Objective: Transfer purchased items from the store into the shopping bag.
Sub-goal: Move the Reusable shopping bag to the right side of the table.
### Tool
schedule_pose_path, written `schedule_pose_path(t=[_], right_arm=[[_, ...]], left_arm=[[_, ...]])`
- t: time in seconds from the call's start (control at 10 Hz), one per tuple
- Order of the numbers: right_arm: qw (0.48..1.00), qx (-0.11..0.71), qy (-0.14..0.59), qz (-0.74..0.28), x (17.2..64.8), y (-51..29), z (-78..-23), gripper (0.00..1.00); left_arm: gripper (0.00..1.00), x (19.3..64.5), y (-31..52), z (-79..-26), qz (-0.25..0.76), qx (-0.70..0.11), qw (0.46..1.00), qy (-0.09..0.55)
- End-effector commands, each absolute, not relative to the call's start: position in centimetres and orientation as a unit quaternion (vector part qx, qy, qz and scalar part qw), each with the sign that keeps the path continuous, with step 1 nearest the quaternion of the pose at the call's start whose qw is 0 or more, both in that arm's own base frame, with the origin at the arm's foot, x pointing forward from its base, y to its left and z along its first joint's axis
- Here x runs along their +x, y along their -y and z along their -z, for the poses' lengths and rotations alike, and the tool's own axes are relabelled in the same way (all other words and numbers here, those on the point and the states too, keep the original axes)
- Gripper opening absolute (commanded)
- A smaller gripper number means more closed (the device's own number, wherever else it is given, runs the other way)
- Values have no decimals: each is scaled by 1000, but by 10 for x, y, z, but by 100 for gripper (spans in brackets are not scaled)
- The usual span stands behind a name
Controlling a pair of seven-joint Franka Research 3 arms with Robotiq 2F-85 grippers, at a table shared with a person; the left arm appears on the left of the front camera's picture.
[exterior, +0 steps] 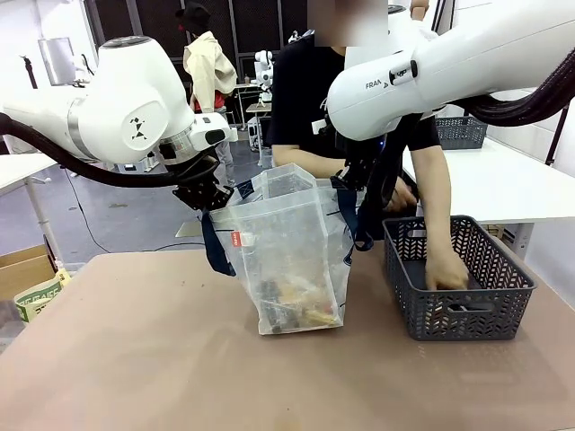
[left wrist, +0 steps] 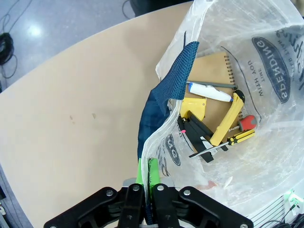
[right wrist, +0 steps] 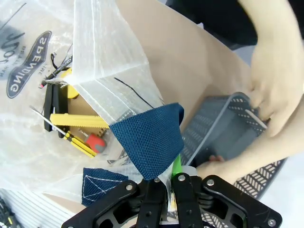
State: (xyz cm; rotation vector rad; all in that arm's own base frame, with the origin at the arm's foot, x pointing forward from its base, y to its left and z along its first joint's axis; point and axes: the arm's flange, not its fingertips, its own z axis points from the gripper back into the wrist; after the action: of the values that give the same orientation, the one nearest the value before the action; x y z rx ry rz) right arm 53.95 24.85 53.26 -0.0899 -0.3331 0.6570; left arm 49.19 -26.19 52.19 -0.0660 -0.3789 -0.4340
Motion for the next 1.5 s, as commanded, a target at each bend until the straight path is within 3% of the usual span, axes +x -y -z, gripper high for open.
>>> schedule_pose_path(t=[0.0, 1.4], right_arm=[[932, -44, 164, -321, 540, -249, -534, 0], [932, -44, 164, -321, 540, -249, -534, 0]], left_arm=[[0, 492, 261, -522, 212, -32, 959, 187], [0, 492, 261, -522, 212, -32, 959, 187]])
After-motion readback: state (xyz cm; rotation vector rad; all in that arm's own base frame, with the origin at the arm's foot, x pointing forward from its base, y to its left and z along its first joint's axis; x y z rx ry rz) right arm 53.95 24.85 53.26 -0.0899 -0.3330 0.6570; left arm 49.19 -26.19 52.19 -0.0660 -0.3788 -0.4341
